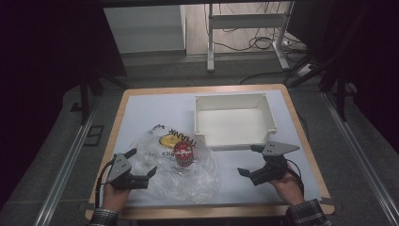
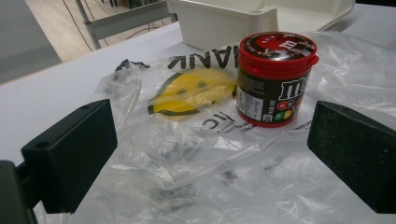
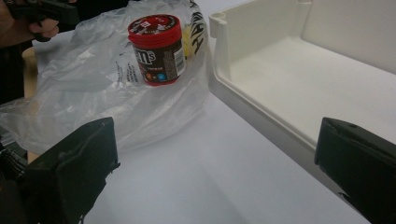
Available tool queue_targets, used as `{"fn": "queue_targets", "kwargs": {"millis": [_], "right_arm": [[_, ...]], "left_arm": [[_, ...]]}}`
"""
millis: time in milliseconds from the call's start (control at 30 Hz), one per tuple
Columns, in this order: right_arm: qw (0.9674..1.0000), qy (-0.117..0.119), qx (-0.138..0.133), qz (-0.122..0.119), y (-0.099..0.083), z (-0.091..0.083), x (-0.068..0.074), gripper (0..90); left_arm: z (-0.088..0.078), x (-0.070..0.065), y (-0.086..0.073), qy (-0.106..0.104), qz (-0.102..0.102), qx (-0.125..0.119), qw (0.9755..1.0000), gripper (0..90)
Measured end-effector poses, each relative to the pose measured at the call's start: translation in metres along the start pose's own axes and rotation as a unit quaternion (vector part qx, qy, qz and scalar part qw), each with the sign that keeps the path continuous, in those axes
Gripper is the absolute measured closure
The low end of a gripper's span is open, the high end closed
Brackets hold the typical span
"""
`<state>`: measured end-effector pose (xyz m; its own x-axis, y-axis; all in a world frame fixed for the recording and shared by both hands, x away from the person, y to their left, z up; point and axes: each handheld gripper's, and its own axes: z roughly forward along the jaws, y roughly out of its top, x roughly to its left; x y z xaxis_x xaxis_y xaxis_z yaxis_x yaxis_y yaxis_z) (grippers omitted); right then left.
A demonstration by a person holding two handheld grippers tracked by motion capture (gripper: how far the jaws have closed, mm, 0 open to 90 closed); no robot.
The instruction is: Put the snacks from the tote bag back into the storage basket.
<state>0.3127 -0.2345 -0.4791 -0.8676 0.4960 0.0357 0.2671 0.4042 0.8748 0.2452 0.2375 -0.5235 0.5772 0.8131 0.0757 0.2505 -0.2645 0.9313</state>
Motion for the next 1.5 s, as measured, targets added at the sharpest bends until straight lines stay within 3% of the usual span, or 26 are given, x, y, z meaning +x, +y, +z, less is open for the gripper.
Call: {"fn": "queue_targets", "kwargs": {"millis": [300,667,1100,1267,1400,1500], "right_arm": [[0.9999,0.012,0.004,-0.01,0.005,0.008,0.005,0.0],[0.9998,0.009,0.0,-0.02,0.009,0.014,0.008,0.0],[0.9997,0.008,0.006,-0.02,0.013,0.023,0.011,0.0],[0.9998,0.005,0.005,-0.016,0.015,0.024,0.01,0.0],[0.9998,0.001,0.005,-0.02,0.017,0.027,0.011,0.0],[0.9997,0.002,0.006,-0.023,0.019,0.03,0.011,0.0]], "left_arm": [[0.0,0.0,0.0,0.0,0.001,0.0,1.0,1.6],[0.001,-0.001,0.0,-0.002,0.003,0.001,1.0,1.3],[-0.002,0.002,0.001,-0.012,-0.013,-0.013,0.9998,0.3],[-0.004,0.007,0.002,-0.012,-0.032,-0.018,0.9992,0.3],[-0.008,0.01,0.001,-0.008,-0.048,-0.043,0.9979,0.2],[-0.008,0.012,0.0,-0.007,-0.054,-0.048,0.9974,0.0]]}}
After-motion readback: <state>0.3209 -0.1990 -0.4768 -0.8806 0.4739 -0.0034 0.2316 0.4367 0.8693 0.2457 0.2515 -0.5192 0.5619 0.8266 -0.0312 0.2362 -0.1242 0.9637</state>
